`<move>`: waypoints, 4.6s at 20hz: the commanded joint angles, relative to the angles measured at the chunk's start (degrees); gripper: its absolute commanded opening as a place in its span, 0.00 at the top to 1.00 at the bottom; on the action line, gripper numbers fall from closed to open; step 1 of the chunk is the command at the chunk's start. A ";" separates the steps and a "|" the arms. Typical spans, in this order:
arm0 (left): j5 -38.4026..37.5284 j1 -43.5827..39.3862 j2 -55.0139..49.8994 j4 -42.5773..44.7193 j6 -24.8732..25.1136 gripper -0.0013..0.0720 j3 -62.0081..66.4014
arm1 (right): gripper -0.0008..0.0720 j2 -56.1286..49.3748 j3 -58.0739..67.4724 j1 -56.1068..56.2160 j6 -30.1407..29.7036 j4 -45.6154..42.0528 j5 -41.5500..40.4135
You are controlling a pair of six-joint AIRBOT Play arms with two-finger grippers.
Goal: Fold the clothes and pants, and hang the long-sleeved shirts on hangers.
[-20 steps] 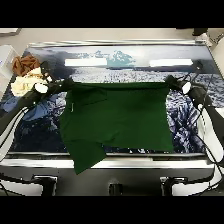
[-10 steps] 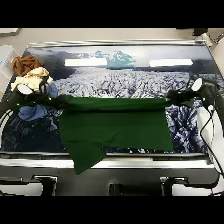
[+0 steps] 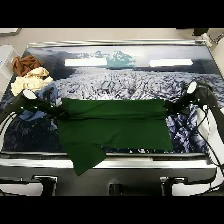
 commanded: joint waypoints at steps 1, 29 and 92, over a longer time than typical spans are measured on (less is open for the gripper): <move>-0.20 -0.02 -0.76 -0.20 -2.19 0.87 -0.09 | 0.87 -0.31 0.00 -0.02 0.42 0.50 1.03; 5.90 0.20 21.42 -10.10 6.05 0.94 -43.54 | 0.22 11.61 -11.65 -18.21 -11.37 2.58 20.52; 9.07 -16.46 4.46 -9.94 5.31 0.70 11.02 | 0.94 -7.37 6.19 -7.43 -22.53 36.76 0.96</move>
